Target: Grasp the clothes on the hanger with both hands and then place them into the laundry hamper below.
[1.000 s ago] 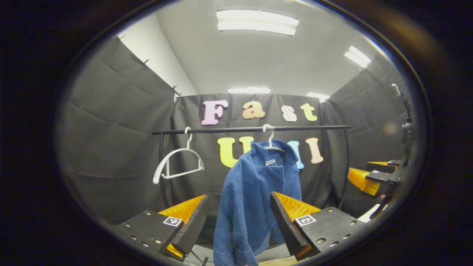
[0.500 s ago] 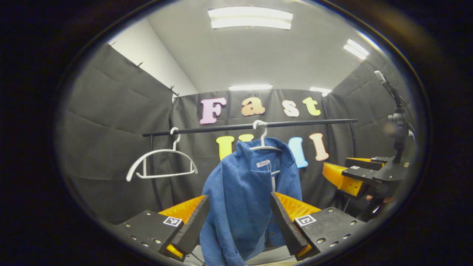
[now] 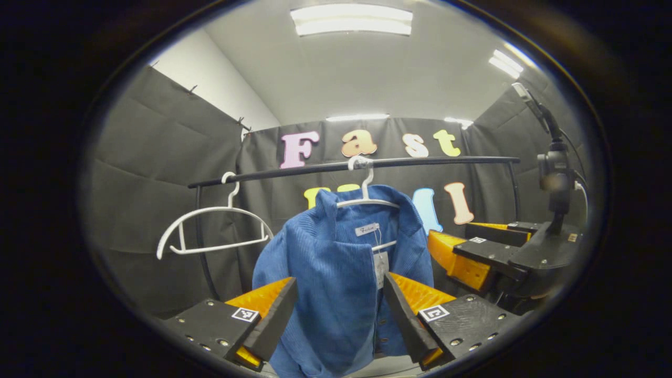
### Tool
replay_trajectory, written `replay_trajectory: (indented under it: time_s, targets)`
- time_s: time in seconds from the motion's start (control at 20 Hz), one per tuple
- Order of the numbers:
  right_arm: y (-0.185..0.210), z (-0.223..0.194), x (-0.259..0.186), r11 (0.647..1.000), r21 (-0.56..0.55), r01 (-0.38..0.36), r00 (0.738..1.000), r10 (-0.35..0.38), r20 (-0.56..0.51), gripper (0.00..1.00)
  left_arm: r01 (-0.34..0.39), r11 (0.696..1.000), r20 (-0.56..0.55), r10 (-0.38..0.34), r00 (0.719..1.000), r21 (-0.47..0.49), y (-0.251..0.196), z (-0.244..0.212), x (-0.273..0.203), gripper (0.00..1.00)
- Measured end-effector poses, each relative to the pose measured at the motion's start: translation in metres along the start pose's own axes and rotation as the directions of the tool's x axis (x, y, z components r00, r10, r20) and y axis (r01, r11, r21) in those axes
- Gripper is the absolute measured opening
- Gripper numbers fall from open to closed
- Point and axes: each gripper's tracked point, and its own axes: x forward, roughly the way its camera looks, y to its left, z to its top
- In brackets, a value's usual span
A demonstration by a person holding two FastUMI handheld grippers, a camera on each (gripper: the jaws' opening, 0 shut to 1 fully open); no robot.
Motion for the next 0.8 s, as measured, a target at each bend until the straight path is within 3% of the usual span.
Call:
replay_trajectory:
  time_s: [0.25, 0.75, 0.8]
  targets:
    - [0.001, -0.019, 0.034, 0.999, -0.012, -0.033, 0.999, 0.032, -0.024, 0.95, -0.057, 0.998, -0.025, 0.057, 0.998, -0.001, 0.003, -0.02, 0.027, 0.94]
    - [0.005, -0.069, 0.089, 0.999, 0.012, -0.051, 0.993, 0.052, -0.101, 0.95, -0.181, 0.983, -0.011, 0.181, 0.983, 0.027, 0.021, -0.039, 0.055, 0.99]
    - [0.006, -0.073, 0.092, 0.999, 0.02, -0.048, 0.993, 0.05, -0.106, 0.94, -0.192, 0.981, -0.007, 0.192, 0.981, 0.031, 0.023, -0.041, 0.055, 0.9]
